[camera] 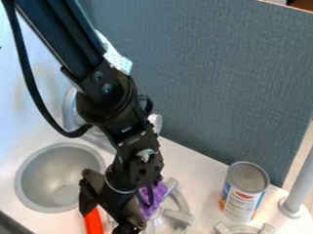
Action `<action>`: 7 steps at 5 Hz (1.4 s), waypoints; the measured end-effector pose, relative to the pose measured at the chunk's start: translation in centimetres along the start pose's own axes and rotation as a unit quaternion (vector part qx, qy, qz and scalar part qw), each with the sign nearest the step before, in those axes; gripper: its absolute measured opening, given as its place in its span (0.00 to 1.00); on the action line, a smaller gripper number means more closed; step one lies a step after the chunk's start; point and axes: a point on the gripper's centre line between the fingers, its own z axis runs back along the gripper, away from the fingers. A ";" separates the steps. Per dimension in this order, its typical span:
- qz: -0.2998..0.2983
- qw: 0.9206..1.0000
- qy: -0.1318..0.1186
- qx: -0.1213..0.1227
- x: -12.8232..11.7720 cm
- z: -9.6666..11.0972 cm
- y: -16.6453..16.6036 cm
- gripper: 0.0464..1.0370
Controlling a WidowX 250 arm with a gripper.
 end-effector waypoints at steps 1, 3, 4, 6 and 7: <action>-0.001 1.000 0.010 0.002 -0.3 -0.4 0.0 0.97; 0.098 0.995 0.012 0.007 0.9 -1.4 2.6 0.97; 0.172 0.984 0.019 -0.033 1.0 -3.6 3.0 0.97; 0.259 0.954 0.024 -0.148 0.9 -6.7 2.0 0.97; 0.270 0.952 0.039 -0.140 0.8 -7.6 1.9 0.97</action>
